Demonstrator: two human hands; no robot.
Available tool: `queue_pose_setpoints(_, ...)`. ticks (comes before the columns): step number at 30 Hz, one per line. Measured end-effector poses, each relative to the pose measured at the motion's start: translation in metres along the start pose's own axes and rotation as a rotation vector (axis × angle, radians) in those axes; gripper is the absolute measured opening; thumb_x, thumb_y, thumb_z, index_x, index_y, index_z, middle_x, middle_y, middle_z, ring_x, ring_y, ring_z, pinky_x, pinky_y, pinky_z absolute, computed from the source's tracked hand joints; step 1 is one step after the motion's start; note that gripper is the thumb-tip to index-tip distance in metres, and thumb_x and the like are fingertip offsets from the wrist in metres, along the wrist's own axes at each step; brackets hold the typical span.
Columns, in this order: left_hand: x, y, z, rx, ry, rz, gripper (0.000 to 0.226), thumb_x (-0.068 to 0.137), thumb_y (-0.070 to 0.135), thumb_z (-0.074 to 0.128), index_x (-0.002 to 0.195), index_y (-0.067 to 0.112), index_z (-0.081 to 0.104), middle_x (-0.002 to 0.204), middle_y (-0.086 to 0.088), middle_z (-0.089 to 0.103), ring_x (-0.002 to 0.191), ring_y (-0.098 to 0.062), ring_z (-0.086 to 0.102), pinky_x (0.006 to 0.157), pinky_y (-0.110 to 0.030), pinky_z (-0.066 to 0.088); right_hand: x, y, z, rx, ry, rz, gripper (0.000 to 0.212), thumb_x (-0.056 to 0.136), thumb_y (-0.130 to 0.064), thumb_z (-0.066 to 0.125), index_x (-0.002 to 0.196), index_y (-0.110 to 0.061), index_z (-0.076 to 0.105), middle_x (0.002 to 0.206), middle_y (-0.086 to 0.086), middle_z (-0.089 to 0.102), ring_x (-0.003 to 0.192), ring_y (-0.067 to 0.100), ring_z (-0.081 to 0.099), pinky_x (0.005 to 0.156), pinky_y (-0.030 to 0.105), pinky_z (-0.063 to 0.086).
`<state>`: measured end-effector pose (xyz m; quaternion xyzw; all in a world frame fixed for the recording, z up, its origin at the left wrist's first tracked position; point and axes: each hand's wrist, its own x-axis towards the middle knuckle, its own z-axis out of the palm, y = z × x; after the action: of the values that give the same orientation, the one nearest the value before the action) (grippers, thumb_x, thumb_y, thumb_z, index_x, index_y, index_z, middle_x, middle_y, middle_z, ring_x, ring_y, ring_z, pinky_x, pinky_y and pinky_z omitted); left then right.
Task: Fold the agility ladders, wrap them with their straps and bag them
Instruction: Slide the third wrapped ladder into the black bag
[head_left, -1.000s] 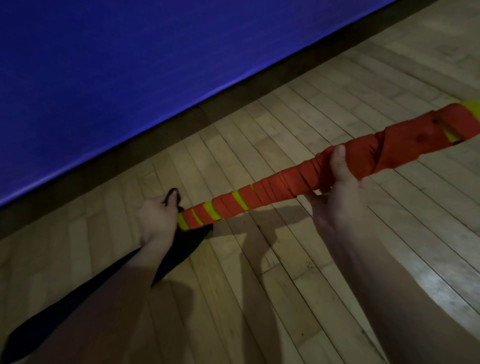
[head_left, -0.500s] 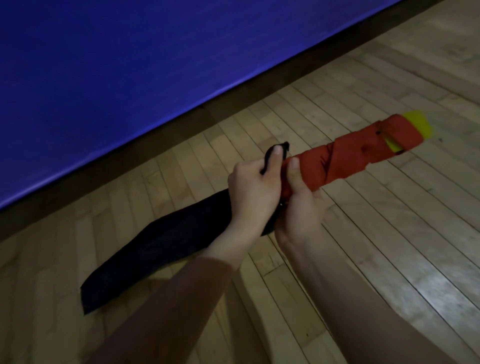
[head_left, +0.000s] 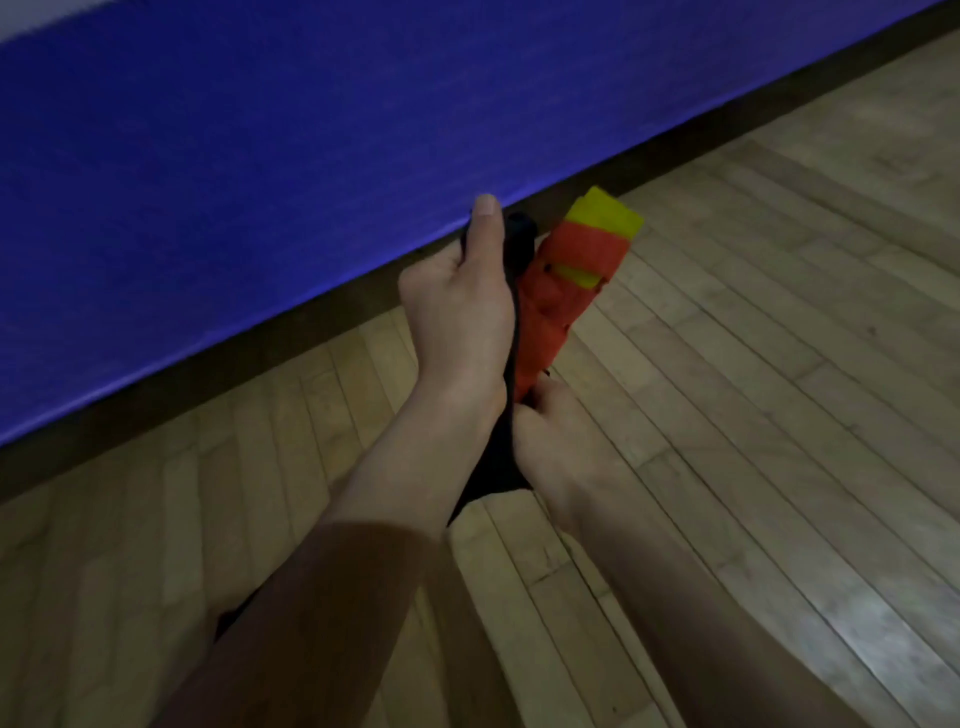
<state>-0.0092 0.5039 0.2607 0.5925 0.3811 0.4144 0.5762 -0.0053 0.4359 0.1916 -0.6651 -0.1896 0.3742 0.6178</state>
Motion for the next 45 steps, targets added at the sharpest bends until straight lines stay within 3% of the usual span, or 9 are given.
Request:
queue_pose_setpoints(6,0.019,0.034,-0.002,-0.192,0.129,-0.037,0.034,0.091,0.034,0.062,0.072,0.007,0.057,0.074,-0.008,0.052,0.070,-0.022,0.054,0.069,-0.036,0.048,-0.001,-0.042,0.000,-0.212,-0.144,-0.063,0.047,0.103,-0.039,0.036,0.146,-0.021,0.034,0.121,-0.014,0.054,0.091,-0.003,0.048,0.077,0.012,0.035)
queue_pose_setpoints(12,0.018,0.087,-0.018,-0.265,0.248,-0.121,0.032,0.090,0.033,0.064,0.072,0.011,0.049,0.076,-0.009,0.044,0.067,-0.021,0.045,0.062,-0.036,0.039,-0.032,-0.107,-0.011,-0.493,-0.163,-0.082,0.067,0.093,-0.065,0.020,0.101,-0.015,0.064,0.101,0.004,0.063,0.095,0.021,0.059,0.074,0.029,0.039)
queue_pose_setpoints(16,0.015,0.137,-0.037,-0.299,0.337,-0.116,0.043,0.088,0.032,0.066,0.057,0.019,0.040,0.072,-0.009,0.038,0.066,-0.022,0.041,0.061,-0.036,0.037,-0.049,-0.150,-0.018,-0.806,-0.284,-0.197,0.050,0.076,-0.057,0.073,0.108,-0.020,0.066,0.104,0.001,0.069,0.098,0.018,0.064,0.080,0.026,0.050)
queue_pose_setpoints(22,-0.003,0.216,-0.064,-0.319,0.343,-0.146,0.041,0.093,0.035,0.060,0.060,0.016,0.045,0.071,-0.009,0.045,0.069,-0.020,0.046,0.062,-0.033,0.038,-0.076,-0.201,-0.011,-1.001,0.221,-0.804,0.016,0.061,-0.025,0.072,0.070,-0.012,0.068,0.092,0.012,0.061,0.090,0.034,0.057,0.068,0.032,0.034)
queue_pose_setpoints(25,-0.020,0.266,-0.074,-0.350,0.269,-0.156,0.037,0.097,0.033,0.055,0.066,0.012,0.051,0.059,-0.004,0.053,0.054,-0.017,0.054,0.051,-0.024,0.044,-0.096,-0.229,-0.009,-0.753,0.304,-0.677,0.017,0.069,-0.027,0.079,0.072,-0.013,0.070,0.129,0.014,0.055,0.119,0.031,0.043,0.092,0.042,0.032)
queue_pose_setpoints(28,-0.040,0.313,-0.073,-0.343,0.140,-0.123,0.033,0.098,0.034,0.052,0.073,0.012,0.056,0.061,-0.003,0.055,0.047,-0.011,0.054,0.045,-0.019,0.045,-0.127,-0.278,-0.010,-0.124,-0.051,-0.350,0.017,0.079,-0.019,0.079,0.079,-0.004,0.070,0.085,0.011,0.067,0.079,0.021,0.063,0.069,0.032,0.049)
queue_pose_setpoints(31,-0.065,0.369,-0.070,-0.330,-0.009,-0.073,0.034,0.097,0.038,0.051,0.077,0.012,0.059,0.072,-0.005,0.061,0.065,-0.016,0.059,0.071,-0.032,0.053,-0.159,-0.322,-0.011,-0.125,-0.168,-0.329,0.016,0.072,-0.013,0.084,0.079,-0.007,0.071,0.072,0.001,0.068,0.068,0.012,0.064,0.061,0.022,0.051)
queue_pose_setpoints(42,-0.141,0.512,-0.090,-0.152,-0.429,0.263,0.012,0.096,0.016,0.054,0.104,0.013,0.061,0.097,-0.009,0.067,0.091,-0.021,0.065,0.075,-0.028,0.053,-0.274,-0.446,-0.002,-0.261,0.464,-0.601,0.003,0.083,-0.011,0.071,0.085,-0.012,0.070,0.066,-0.001,0.063,0.066,0.016,0.061,0.053,0.016,0.043)
queue_pose_setpoints(45,-0.148,0.531,-0.115,0.230,-0.495,0.386,0.064,0.082,-0.003,0.059,0.138,0.022,0.040,0.129,-0.008,0.051,0.121,-0.019,0.048,0.083,-0.020,0.050,-0.314,-0.486,-0.005,-0.049,0.463,-0.610,0.014,0.081,-0.009,0.073,0.073,-0.013,0.063,0.065,-0.007,0.061,0.065,0.010,0.061,0.059,0.027,0.050)
